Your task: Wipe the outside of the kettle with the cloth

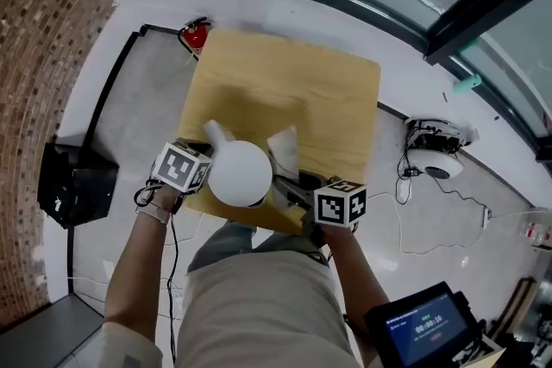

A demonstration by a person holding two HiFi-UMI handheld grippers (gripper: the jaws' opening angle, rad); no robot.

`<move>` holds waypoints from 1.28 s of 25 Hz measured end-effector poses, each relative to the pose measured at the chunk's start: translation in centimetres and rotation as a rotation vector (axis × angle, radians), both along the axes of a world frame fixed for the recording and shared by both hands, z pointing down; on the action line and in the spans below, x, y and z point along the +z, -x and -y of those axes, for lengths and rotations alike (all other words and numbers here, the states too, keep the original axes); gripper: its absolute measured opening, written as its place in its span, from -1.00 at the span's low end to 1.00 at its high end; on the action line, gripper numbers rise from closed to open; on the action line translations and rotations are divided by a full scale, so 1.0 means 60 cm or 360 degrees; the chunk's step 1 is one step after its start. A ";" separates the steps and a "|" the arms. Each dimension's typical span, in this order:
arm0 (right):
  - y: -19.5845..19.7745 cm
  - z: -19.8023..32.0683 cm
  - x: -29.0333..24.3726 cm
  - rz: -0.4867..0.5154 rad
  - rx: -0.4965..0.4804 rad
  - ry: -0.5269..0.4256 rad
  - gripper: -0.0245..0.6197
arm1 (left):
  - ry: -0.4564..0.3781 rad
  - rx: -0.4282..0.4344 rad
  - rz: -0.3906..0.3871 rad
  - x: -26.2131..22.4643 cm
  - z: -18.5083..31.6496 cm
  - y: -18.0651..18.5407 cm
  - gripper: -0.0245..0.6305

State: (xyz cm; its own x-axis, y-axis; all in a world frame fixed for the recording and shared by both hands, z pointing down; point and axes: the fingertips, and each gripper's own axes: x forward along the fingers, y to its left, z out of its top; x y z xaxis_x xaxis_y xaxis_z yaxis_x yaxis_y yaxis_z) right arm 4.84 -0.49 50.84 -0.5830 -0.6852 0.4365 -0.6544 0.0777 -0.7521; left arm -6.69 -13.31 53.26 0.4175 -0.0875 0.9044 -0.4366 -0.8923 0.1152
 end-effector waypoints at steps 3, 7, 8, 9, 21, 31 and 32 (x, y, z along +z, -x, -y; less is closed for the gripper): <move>-0.024 -0.018 0.007 0.0106 0.0113 0.0020 -0.47 | -0.0007 -0.0081 -0.0035 -0.009 0.008 -0.023 -0.93; -0.043 -0.019 0.007 0.0155 0.0166 0.0003 -0.47 | -0.0290 -0.0223 0.0143 -0.040 0.035 0.052 -0.93; -0.046 -0.016 0.003 0.0150 0.0160 -0.0015 -0.47 | -0.0354 -0.0254 0.0156 -0.071 0.036 0.062 -0.93; -0.048 -0.012 -0.003 0.0145 0.0149 -0.0041 -0.47 | -0.0380 -0.0269 0.0116 -0.112 0.028 0.055 -0.93; -0.044 0.035 -0.066 0.0386 0.0088 -0.0219 -0.47 | 0.0227 0.0097 -0.0195 -0.162 -0.149 -0.104 -0.93; -0.034 -0.022 0.216 0.0164 0.0136 0.0375 -0.47 | 0.0186 0.0165 -0.0146 -0.159 -0.154 -0.110 -0.93; -0.031 -0.024 0.221 0.0176 0.0145 0.0388 -0.47 | 0.0180 0.0170 -0.0142 -0.159 -0.152 -0.110 -0.93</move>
